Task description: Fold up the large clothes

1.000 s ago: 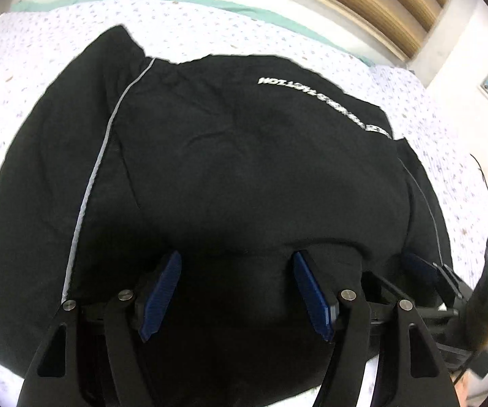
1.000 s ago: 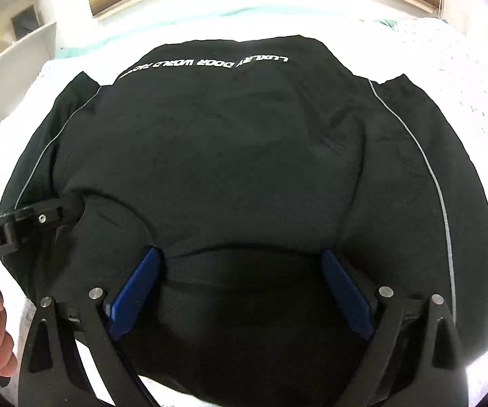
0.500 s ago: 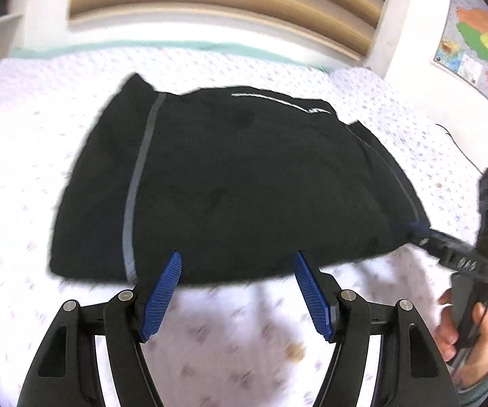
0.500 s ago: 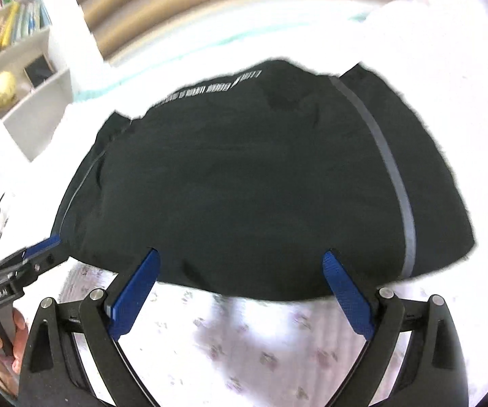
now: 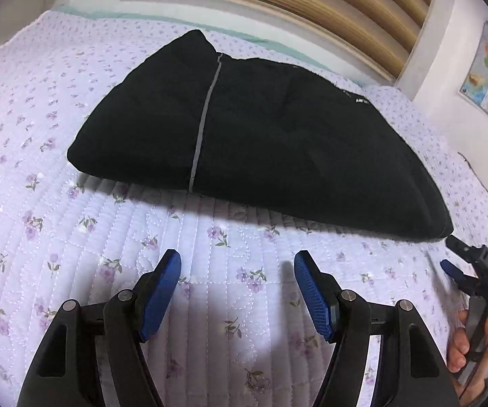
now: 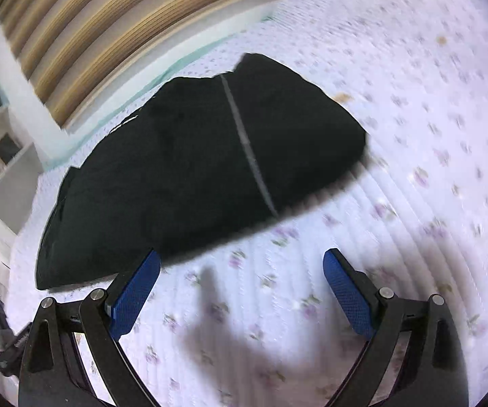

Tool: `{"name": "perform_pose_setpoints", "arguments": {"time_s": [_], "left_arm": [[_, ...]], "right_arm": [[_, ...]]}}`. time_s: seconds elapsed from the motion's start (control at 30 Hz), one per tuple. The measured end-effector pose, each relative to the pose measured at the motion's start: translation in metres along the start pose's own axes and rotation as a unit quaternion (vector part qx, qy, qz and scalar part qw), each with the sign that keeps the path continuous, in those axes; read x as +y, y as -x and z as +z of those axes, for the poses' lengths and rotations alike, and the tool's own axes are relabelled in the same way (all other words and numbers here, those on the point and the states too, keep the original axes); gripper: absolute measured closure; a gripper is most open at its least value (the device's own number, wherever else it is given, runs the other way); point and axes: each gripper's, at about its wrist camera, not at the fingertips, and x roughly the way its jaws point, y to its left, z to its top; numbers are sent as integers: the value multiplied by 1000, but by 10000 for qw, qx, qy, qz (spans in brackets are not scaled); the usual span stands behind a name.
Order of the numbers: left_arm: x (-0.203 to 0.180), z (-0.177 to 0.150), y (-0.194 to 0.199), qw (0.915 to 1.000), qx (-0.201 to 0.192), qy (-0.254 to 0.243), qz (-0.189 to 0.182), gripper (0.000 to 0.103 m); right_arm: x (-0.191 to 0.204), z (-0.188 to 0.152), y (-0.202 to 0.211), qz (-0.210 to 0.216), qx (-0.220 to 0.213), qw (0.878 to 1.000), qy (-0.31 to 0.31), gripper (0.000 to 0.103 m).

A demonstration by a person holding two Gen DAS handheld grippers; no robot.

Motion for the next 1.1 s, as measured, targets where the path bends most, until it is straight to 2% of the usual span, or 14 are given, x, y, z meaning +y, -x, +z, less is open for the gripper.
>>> {"name": "perform_pose_setpoints", "arguments": {"time_s": [0.17, 0.27, 0.33, 0.4, 0.43, 0.47, 0.6, 0.67, 0.77, 0.83, 0.97, 1.03, 1.1], "left_arm": [[-6, -1, 13, 9999, -109, -73, 50, 33], [-7, 9, 37, 9993, -229, -128, -260, 33], [-3, 23, 56, 9984, -401, -298, -250, 33], [3, 50, 77, 9967, -675, -459, 14, 32], [7, 63, 81, 9962, -720, -485, 15, 30], [14, 80, 84, 9962, -707, -512, -13, 21], [37, 135, 62, 9967, -348, -726, 103, 20], [54, 156, 38, 9981, -55, -621, 11, 20], [87, 174, -7, 9966, 547, -44, -612, 20], [103, 179, -31, 9921, 761, 363, -926, 20], [131, 183, -80, 9745, 1189, 1075, -1569, 20], [133, 183, -97, 9673, 1359, 1186, -1781, 20], [131, 183, -109, 9585, 1557, 1200, -2063, 20]], "right_arm": [[6, -1, 15, -246, -198, 9995, 88, 6], [2, 9, 35, -207, -302, 9992, 178, 5], [-2, 24, 41, -338, -169, 9987, 337, 5], [-5, 46, 41, -481, 18, 9971, 594, 5], [-8, 61, 41, -561, 124, 9958, 714, 5], [-12, 75, 40, -563, 192, 9954, 748, 5], [-32, 120, 19, -582, 455, 9953, 633, 5], [-38, 135, 2, -664, 564, 9939, 669, 5], [-41, 149, -25, -536, 708, 9934, 731, 5], [-40, 154, -41, -310, 805, 9934, 762, 5], [-35, 163, -77, -88, 1029, 9893, 1025, 5], [-34, 165, -92, 15, 1199, 9872, 1053, 5], [-39, 170, -106, 317, 1394, 9856, 907, 5]]}}
